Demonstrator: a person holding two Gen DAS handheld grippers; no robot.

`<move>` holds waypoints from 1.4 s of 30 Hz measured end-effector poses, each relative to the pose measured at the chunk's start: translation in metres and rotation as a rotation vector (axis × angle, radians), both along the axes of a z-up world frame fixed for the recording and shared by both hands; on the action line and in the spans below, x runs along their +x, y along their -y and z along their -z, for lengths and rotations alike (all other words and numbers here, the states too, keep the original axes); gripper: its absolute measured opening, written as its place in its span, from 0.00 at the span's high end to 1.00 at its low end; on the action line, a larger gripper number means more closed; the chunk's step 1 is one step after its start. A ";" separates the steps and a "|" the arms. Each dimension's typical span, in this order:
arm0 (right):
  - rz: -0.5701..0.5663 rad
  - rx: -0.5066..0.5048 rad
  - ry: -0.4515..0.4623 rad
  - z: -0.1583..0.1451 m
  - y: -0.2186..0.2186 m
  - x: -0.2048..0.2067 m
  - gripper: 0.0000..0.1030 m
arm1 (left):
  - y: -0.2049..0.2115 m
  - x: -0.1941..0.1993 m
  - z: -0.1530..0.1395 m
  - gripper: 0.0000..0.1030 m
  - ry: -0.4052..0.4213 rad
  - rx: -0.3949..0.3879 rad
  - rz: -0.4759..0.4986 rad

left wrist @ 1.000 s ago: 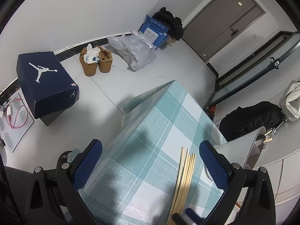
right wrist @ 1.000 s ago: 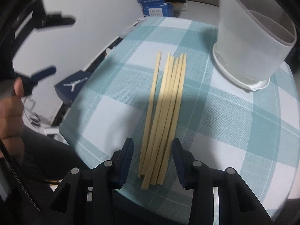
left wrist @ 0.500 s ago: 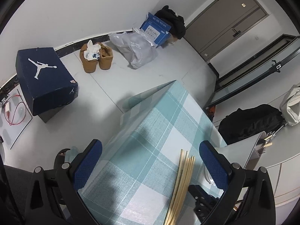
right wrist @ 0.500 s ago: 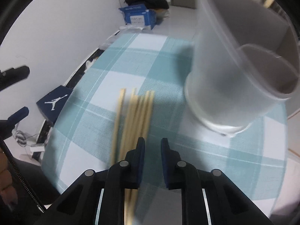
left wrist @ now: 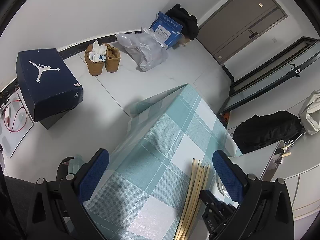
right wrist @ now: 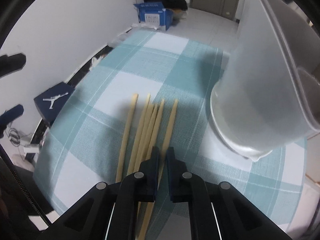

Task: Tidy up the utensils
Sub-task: 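Lower the right gripper onto the remaining chopsticks and close on one, then grasp another chopstick with the left gripper while the right gripper lifts its chopstick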

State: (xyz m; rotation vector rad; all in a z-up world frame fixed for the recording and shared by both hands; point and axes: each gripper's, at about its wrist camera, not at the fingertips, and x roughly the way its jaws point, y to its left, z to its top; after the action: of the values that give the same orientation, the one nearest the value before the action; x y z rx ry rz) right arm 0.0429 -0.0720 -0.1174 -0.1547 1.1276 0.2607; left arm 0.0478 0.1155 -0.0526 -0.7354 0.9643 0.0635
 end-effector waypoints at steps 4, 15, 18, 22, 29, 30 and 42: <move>0.003 0.025 -0.028 -0.001 0.003 0.008 0.95 | 0.001 0.000 0.000 0.01 -0.001 0.018 0.004; -0.097 0.023 -0.147 -0.009 0.050 -0.044 0.95 | 0.012 0.003 -0.002 0.01 -0.001 0.061 0.030; -0.134 -0.002 -0.152 -0.008 0.051 -0.047 0.94 | 0.019 0.004 0.000 0.01 -0.015 0.100 0.055; -0.167 -0.013 -0.127 -0.010 0.045 -0.037 0.92 | 0.024 0.002 0.001 0.01 -0.020 0.134 0.077; -0.139 0.035 -0.073 -0.005 0.040 -0.006 0.92 | 0.032 0.007 0.006 0.01 -0.063 0.200 0.109; -0.144 0.037 -0.066 -0.004 0.039 -0.004 0.92 | 0.034 0.009 0.007 0.01 -0.067 0.207 0.119; -0.089 0.209 0.000 -0.024 0.055 -0.009 0.96 | 0.064 0.025 0.017 0.01 -0.142 0.311 0.227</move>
State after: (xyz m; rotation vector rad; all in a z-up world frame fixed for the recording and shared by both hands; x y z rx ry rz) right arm 0.0343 -0.1266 -0.0931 -0.0193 1.0873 0.4554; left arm 0.0728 0.0514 -0.0698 -0.3358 1.1375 0.0660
